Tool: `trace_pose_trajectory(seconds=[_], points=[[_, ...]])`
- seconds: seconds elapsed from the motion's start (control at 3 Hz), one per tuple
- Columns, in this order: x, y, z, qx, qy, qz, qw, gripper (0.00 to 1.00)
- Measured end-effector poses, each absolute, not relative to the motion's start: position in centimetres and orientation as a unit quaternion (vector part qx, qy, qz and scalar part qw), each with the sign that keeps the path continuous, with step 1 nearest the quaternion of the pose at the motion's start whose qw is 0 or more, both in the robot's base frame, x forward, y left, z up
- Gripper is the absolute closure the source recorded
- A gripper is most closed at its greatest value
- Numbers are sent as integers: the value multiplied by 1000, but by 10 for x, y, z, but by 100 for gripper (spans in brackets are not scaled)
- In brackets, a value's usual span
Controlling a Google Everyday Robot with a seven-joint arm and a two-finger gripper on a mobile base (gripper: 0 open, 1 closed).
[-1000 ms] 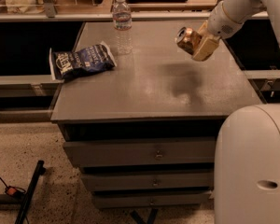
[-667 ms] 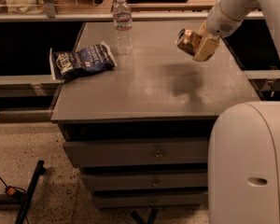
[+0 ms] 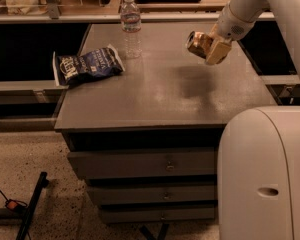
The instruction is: Knock orange can over
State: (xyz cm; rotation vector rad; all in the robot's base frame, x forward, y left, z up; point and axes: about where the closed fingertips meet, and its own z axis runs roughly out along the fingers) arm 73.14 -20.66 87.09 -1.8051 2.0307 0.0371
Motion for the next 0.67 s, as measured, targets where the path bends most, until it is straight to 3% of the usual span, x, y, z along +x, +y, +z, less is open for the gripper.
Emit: trace_pose_trajectory(seconds=[0.33,0.67], points=[[734,-205,868,-649,730,13,212,0],[734,-205,868,-649,730,13,212,0]])
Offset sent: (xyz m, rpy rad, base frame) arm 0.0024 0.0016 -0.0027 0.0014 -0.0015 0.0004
